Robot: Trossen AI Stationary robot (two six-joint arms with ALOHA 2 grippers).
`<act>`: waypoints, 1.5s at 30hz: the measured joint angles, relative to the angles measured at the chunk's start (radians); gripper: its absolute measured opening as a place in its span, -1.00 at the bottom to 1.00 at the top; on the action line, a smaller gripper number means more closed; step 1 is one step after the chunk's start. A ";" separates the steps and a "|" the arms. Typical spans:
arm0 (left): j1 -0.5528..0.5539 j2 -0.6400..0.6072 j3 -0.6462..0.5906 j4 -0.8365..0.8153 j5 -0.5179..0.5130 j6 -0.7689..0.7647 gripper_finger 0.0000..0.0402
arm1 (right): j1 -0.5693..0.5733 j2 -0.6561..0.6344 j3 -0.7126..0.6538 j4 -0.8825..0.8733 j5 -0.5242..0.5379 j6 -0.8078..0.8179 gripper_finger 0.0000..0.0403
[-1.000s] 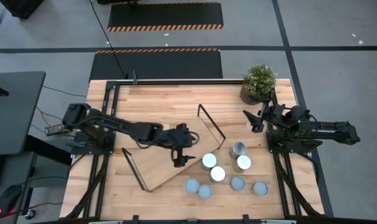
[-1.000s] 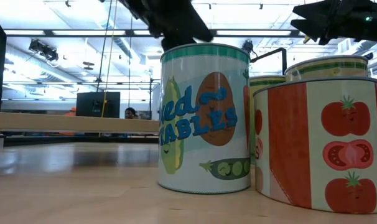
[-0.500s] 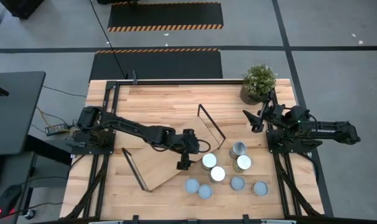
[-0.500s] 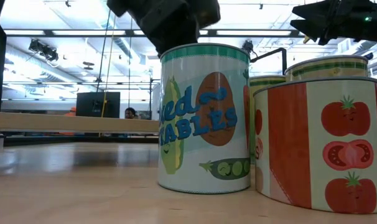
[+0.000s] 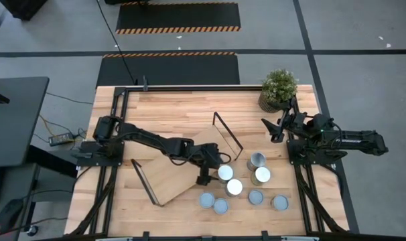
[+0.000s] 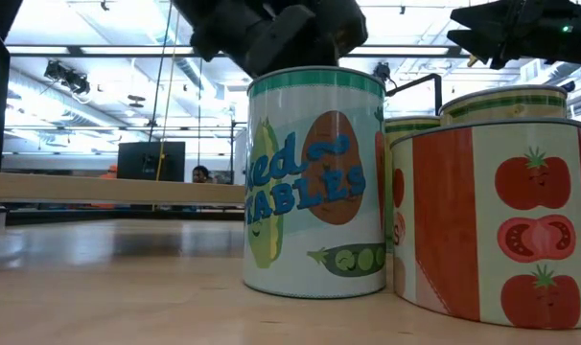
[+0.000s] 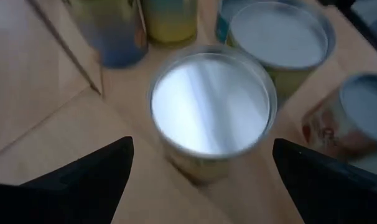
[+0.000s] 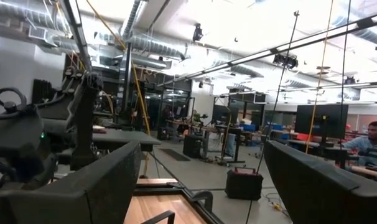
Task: Pick and place cans onto a shelf
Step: Put the top left big can on the shelf
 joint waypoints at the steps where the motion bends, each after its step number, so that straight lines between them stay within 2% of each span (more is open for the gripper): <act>1: 0.000 0.007 0.001 0.013 0.001 0.011 0.95 | 0.000 0.000 0.000 -0.001 -0.002 0.000 0.73; 14: -0.004 0.057 0.000 0.149 0.045 0.014 0.93 | 0.000 0.004 0.000 0.000 -0.018 0.000 0.73; 24: -0.017 0.066 0.000 0.162 0.044 -0.033 0.83 | 0.000 0.004 0.000 0.000 -0.018 0.000 0.73; 33: -0.019 0.066 0.000 0.182 0.042 -0.041 0.65 | 0.000 0.004 0.000 -0.001 -0.018 0.000 0.73; 40: -0.012 0.059 -0.001 0.180 0.042 -0.060 0.64 | 0.000 0.004 0.000 -0.003 -0.018 0.000 0.73; 45: -0.008 -0.004 -0.001 0.158 0.040 -0.059 0.64 | 0.000 0.004 0.000 -0.003 -0.018 0.000 0.73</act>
